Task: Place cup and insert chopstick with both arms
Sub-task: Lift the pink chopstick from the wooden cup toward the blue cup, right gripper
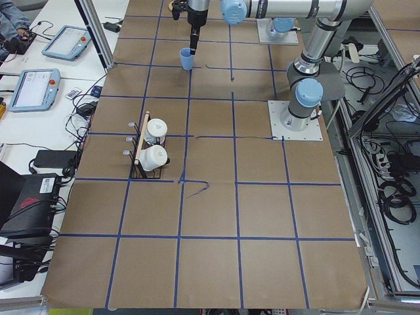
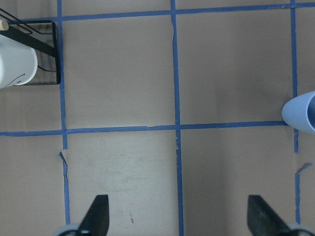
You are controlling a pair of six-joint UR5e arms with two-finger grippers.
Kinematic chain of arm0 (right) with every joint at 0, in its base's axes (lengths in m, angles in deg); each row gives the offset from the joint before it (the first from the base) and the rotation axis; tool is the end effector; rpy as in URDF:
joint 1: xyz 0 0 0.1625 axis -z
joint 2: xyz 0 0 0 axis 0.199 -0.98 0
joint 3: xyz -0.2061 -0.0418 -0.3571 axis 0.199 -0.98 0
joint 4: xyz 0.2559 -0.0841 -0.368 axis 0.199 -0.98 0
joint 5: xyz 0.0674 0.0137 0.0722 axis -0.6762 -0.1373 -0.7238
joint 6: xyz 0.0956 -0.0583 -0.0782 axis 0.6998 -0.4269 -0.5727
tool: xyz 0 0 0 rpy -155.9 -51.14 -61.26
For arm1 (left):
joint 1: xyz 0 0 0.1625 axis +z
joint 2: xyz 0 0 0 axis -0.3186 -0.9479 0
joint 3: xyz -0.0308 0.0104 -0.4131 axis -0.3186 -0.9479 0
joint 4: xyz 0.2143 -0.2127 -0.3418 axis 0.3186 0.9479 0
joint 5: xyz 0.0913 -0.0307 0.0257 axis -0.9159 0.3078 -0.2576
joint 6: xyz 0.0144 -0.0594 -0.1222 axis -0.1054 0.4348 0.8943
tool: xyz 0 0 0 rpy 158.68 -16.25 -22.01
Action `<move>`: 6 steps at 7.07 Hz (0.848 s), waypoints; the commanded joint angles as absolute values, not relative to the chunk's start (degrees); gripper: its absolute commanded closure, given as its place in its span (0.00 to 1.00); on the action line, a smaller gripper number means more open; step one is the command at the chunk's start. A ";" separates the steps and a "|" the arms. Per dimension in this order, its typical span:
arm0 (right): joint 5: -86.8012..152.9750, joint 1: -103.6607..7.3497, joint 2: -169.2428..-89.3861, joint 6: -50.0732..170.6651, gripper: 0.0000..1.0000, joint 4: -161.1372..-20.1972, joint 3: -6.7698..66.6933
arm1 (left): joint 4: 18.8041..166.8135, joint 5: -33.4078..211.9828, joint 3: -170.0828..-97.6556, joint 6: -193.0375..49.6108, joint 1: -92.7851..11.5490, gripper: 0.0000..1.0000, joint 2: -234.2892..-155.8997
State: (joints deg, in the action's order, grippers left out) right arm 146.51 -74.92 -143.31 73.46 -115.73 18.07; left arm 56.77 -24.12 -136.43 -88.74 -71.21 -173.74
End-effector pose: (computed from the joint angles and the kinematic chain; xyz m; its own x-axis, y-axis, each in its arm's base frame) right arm 0.0937 -0.6184 0.4886 -0.8370 0.5341 -0.1189 0.5467 0.8072 -0.2225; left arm -0.1268 -0.5414 0.4418 -0.9988 0.0315 -0.0379 0.0365 0.9898 -0.1376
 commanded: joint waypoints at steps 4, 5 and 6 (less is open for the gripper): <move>163.65 -95.98 -134.94 88.09 1.00 -130.70 18.09 | 56.69 -24.18 -136.50 -88.73 -71.16 0.00 -173.74; 164.21 -98.19 -133.61 91.83 1.00 -131.60 18.18 | 56.77 -24.18 -136.50 -88.73 -71.16 0.00 -173.74; 164.21 -99.17 -132.73 93.44 1.00 -133.52 18.18 | 56.77 -24.18 -136.50 -88.73 -71.16 0.00 -173.74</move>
State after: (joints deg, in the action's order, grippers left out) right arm 163.36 -97.11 -134.16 90.85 -131.33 18.15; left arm 56.75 -24.17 -136.50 -88.73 -71.18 -173.74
